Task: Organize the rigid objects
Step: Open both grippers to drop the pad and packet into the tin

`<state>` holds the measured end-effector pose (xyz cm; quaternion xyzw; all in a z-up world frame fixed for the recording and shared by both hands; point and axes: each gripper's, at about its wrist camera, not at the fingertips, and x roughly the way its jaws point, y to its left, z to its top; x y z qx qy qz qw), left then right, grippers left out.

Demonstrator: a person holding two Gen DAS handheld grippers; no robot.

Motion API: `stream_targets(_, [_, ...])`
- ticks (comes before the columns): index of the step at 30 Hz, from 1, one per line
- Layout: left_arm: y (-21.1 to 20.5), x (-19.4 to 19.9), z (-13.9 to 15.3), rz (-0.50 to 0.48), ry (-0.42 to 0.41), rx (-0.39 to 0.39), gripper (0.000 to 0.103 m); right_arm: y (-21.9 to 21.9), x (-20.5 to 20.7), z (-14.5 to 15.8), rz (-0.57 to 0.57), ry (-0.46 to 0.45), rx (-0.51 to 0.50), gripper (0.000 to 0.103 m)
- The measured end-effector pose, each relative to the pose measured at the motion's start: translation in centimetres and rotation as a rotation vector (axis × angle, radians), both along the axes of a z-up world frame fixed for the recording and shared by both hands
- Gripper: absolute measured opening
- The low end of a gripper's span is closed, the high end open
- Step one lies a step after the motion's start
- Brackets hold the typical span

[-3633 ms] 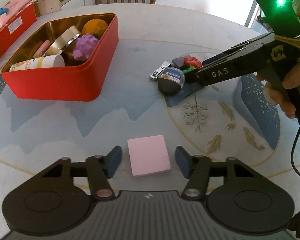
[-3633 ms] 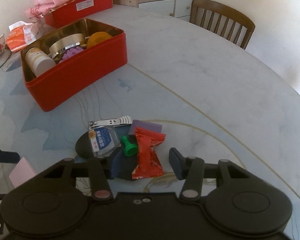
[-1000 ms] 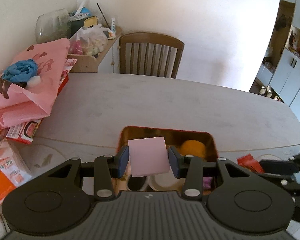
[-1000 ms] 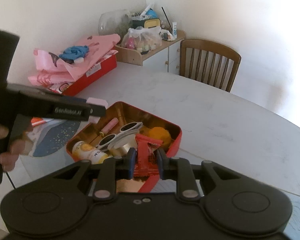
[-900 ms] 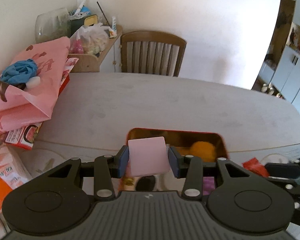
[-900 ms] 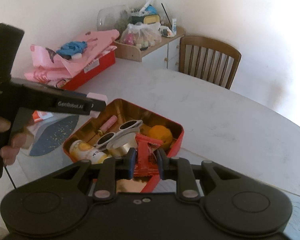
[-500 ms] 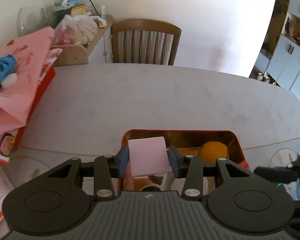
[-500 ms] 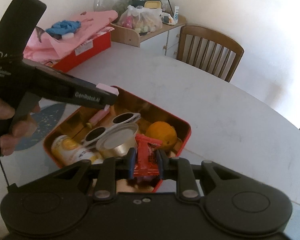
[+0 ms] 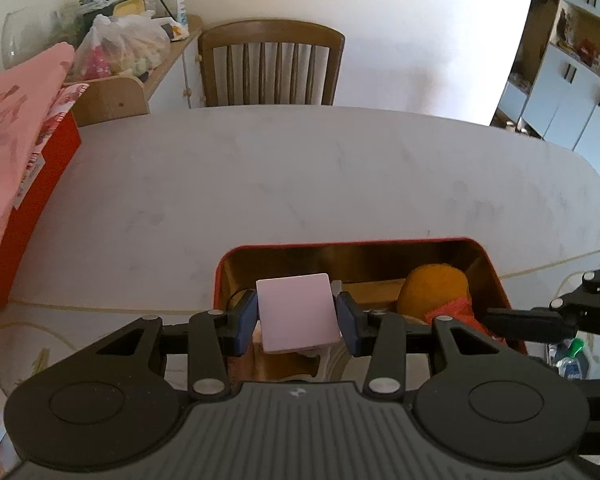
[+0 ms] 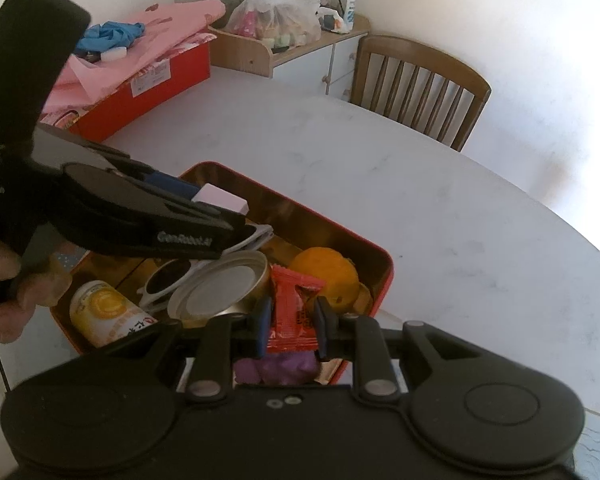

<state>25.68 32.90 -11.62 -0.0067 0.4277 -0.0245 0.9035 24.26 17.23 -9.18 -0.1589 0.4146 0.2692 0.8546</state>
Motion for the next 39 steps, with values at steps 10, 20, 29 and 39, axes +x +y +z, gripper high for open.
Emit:
stream_targets(10, [0.5, 0.9, -1.0, -0.004, 0.044, -0.039, 0.041, -0.4, 0.3, -0.1, -0.020, 0.021, 0.009, 0.027])
stream_targets(20, [0.2, -0.4, -0.1, -0.014, 0.027, -0.051, 0.042, -2.1, -0.5, 1.0, -0.056, 0.033, 0.058, 0.030])
stream_targets(29, [-0.1, -2.3, 2.0, -0.007, -0.007, -0.049, 0.047, -3.6, -1.9, 2.9, -0.072, 0.005, 0.085, 0.037])
stream_targets(39, [-1.2, -5.7, 4.9, -0.002, -0.062, -0.036, 0.056, -6.4, -4.0, 5.4, -0.086, -0.032, 0.143, 0.044])
